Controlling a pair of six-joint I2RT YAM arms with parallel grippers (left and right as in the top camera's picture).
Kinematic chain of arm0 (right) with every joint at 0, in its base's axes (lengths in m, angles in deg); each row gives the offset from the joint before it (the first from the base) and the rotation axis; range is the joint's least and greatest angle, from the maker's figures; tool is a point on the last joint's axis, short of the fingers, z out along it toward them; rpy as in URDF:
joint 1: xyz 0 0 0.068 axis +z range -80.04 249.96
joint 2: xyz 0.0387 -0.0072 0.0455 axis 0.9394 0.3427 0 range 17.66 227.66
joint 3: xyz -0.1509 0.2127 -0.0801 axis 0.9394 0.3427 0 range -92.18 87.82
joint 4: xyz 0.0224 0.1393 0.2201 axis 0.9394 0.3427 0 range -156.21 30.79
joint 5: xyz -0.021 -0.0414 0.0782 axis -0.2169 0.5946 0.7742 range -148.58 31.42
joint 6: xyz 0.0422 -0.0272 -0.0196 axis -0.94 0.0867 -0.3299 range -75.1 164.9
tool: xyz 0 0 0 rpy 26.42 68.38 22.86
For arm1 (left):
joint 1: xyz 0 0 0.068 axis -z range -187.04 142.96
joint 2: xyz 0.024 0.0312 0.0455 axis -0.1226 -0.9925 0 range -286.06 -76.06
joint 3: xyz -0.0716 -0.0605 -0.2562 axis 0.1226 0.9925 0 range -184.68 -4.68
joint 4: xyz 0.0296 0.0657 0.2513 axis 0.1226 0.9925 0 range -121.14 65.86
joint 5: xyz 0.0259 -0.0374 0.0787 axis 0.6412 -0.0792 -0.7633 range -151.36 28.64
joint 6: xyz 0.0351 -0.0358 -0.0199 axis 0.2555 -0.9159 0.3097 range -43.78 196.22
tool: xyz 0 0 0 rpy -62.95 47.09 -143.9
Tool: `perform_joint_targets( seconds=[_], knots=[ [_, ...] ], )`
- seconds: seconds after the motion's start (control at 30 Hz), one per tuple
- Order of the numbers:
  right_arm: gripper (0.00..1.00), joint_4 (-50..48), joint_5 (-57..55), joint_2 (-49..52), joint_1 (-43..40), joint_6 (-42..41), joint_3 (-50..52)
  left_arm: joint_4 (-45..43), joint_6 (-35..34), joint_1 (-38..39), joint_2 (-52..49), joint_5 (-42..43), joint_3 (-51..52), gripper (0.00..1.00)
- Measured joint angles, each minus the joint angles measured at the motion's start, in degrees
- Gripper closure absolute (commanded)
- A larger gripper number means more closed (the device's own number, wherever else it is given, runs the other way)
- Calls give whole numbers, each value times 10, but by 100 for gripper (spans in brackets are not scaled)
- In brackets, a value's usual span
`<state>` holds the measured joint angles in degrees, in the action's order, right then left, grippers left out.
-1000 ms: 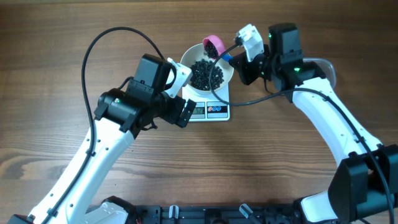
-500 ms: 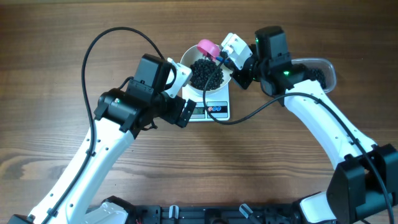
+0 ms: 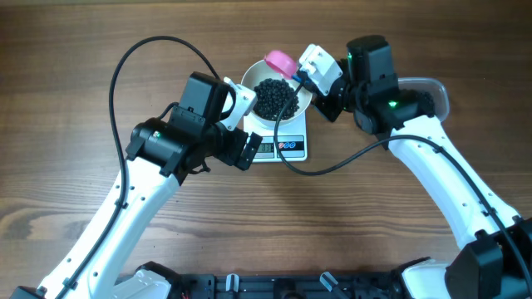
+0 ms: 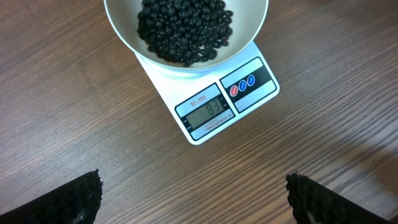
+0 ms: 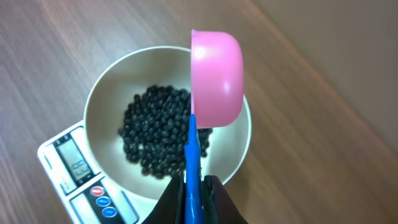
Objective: Scoop item into bowl and weigh 150g on scale
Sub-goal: 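Tip the scoop to pour beans into the white bowl, then move the scoop back into the bean tub and fill it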
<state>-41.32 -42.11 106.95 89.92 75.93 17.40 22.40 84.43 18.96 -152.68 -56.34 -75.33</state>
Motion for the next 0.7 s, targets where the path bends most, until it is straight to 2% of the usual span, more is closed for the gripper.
perform_joint_targets(
  seconds=[0.27,0.37,0.43,0.57,0.7],
  knots=[
    [96,-59,-5,-10,-28,-119,0,0,0,0,0,0,0,0],
    [96,-59,-46,-48,-100,-151,0,0,0,0,0,0,0,0],
    [96,-55,-63,-75,-180,-191,0,0,0,0,0,0,0,0],
    [96,23,-78,-90,-289,-222,-1,0,0,0,0,0,0,0],
    [96,168,-79,-84,-323,-178,-1,0,0,0,0,0,0,0]
  ],
)
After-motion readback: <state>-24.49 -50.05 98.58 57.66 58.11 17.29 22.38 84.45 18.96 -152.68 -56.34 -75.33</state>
